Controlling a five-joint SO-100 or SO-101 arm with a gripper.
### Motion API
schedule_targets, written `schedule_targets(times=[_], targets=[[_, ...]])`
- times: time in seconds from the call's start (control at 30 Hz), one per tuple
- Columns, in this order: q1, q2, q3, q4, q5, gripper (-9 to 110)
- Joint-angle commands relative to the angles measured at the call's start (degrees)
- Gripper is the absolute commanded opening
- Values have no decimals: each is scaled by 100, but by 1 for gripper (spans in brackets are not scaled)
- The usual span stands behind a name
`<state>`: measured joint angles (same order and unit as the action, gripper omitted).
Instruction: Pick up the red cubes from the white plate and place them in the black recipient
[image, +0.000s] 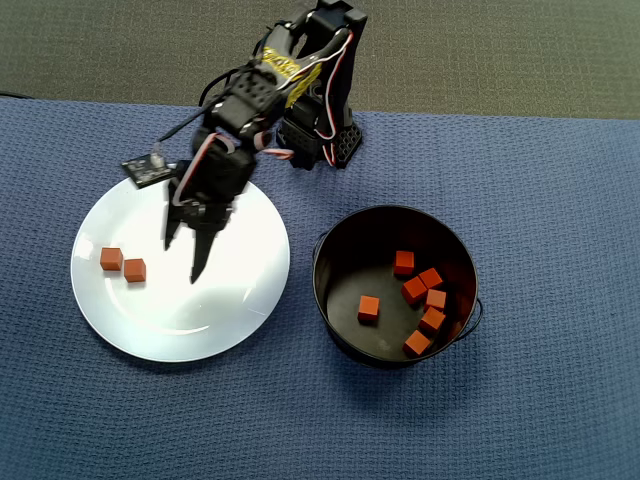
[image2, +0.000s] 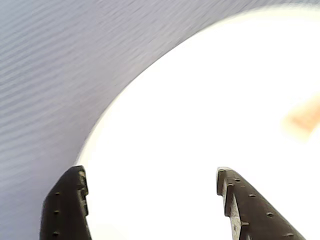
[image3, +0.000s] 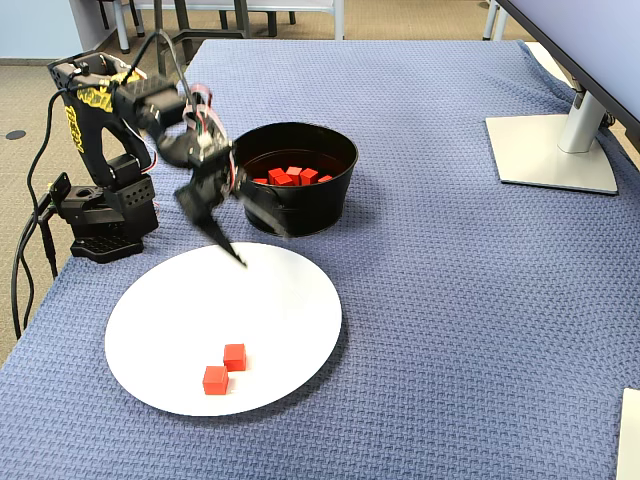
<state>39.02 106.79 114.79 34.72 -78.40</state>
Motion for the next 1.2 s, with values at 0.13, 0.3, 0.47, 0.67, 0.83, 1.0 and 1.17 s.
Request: schedule_targets(times=[0.13,0.3,0.47,0.67,0.83,1.0,1.17], targets=[[615,-809,-167,-492,-1679,23],[738,-1503,-712,-422,-2048,23],[853,-2092,-1204,-510,-2197,23],[932,-2584,-1687,-466,-2206,22],[1011,-2839,-1775,-562,-2232,22],[1037,-3076,-1828,-694,-2224,22],[1063,-3287,-1986,-694,-2215,22]])
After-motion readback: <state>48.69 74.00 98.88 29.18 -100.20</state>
